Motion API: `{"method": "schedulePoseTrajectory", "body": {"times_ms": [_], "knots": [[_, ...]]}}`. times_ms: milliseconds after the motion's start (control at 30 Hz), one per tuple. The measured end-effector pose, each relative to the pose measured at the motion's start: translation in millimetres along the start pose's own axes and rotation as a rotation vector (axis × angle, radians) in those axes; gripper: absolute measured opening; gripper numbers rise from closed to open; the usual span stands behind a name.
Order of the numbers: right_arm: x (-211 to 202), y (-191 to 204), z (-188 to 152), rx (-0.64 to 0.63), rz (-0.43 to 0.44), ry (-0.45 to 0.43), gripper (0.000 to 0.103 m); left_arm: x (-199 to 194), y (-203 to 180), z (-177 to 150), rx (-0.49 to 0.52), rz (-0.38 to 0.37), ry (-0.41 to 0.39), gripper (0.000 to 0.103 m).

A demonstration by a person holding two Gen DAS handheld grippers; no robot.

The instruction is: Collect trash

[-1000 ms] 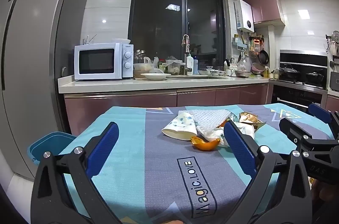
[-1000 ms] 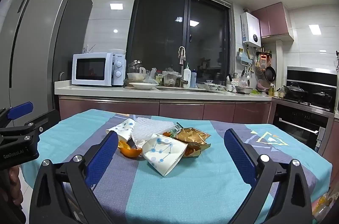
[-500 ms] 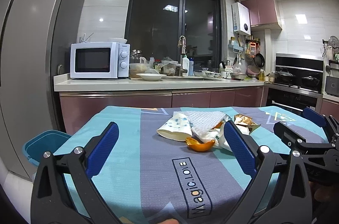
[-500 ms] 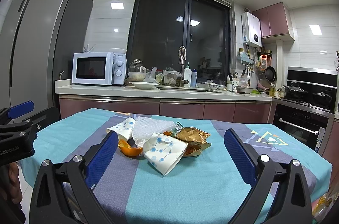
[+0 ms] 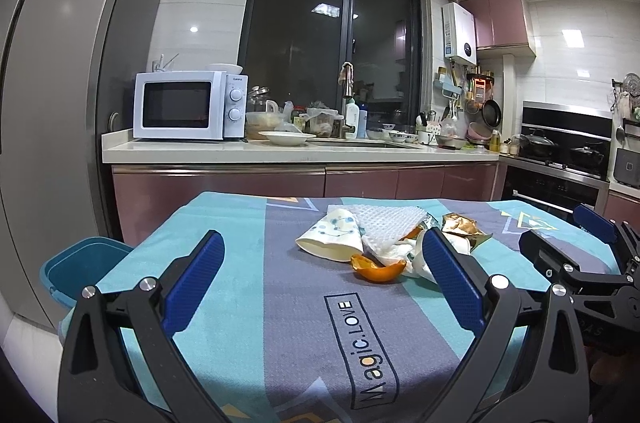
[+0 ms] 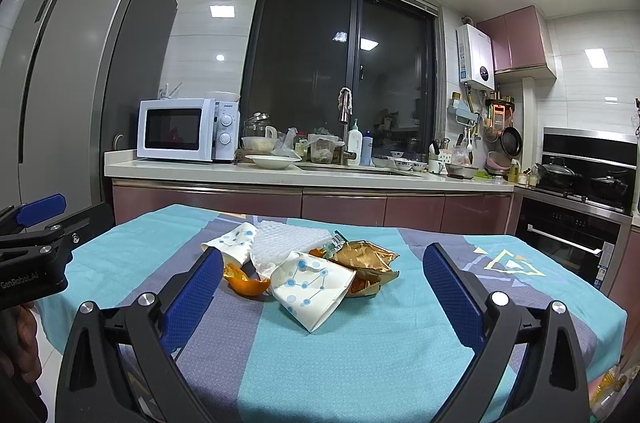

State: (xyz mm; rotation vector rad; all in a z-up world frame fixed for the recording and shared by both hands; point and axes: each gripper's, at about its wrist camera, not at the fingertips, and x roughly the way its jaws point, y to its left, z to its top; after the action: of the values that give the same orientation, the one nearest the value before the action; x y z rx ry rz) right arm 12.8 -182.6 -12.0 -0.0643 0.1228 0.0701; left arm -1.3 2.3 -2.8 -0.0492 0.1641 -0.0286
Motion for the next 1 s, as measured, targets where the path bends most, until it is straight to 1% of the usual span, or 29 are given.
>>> {"method": "schedulePoseTrajectory", "body": {"times_ms": [133, 733, 867, 900, 1000], "knots": [[0.0, -0.1, -0.1, 0.000, 0.000, 0.001, 0.097, -1.6, 2.3, 0.7, -0.009, -0.008, -0.007, 0.098], [-0.2, 1.1, 0.6, -0.004, 0.001, 0.001, 0.097, -0.9, 5.9, 3.4, -0.015, -0.001, -0.011, 0.098], [0.5, -0.2, 2.6, 0.004, -0.003, 0.007, 0.097, 3.5, 4.8, 6.0, 0.003, 0.006, -0.002, 0.098], [6.8, -2.3, 9.3, 0.004, -0.002, 0.010, 0.097, 5.5, 4.8, 7.4, 0.009, 0.007, 0.001, 0.098], [12.0, -6.5, 14.7, 0.000, -0.011, 0.013, 0.097, 13.0, 2.6, 12.5, 0.033, 0.009, 0.014, 0.098]]}}
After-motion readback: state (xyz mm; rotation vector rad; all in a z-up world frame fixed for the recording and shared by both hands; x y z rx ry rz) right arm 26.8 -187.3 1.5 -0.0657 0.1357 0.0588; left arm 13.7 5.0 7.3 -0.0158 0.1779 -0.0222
